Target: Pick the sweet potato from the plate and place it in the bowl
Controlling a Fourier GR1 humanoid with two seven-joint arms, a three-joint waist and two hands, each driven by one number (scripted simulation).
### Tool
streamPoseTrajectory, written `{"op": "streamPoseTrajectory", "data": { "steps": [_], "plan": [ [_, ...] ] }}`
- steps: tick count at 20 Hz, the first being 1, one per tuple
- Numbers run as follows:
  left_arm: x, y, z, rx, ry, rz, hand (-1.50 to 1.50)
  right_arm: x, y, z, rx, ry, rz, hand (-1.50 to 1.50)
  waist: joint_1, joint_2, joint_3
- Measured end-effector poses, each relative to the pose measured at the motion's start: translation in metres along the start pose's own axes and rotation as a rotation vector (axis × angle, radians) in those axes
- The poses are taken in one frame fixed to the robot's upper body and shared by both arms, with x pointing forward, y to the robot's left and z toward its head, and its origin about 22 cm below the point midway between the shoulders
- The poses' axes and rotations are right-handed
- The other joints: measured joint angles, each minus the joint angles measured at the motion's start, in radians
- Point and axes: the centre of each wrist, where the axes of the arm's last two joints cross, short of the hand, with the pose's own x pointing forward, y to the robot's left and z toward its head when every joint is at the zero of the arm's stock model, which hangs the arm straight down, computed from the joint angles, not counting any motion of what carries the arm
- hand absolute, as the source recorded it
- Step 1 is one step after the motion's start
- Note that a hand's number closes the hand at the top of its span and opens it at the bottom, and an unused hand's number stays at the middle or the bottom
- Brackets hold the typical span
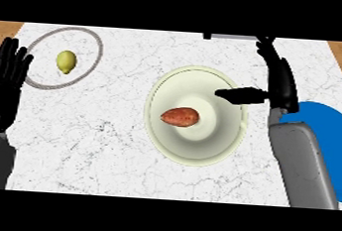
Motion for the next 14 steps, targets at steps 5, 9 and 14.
{"op": "streamPoseTrajectory", "data": {
  "steps": [5, 9, 14],
  "plan": [
    [0.005, 0.004, -0.003, 0.005, -0.001, -0.004, 0.0, -0.038, -0.067, -0.002, -0.102, 0.039, -0.084, -1.5, -0.006, 0.0, 0.0],
    [0.006, 0.008, -0.005, 0.004, -0.001, -0.008, 0.0, -0.066, -0.121, 0.004, -0.133, 0.033, -0.131, -1.5, -0.006, 0.0, 0.0],
    [0.002, 0.007, -0.004, 0.001, -0.001, -0.003, 0.0, -0.103, -0.176, 0.015, -0.147, 0.026, -0.179, -1.5, -0.003, 0.0, 0.0]
  ]
}}
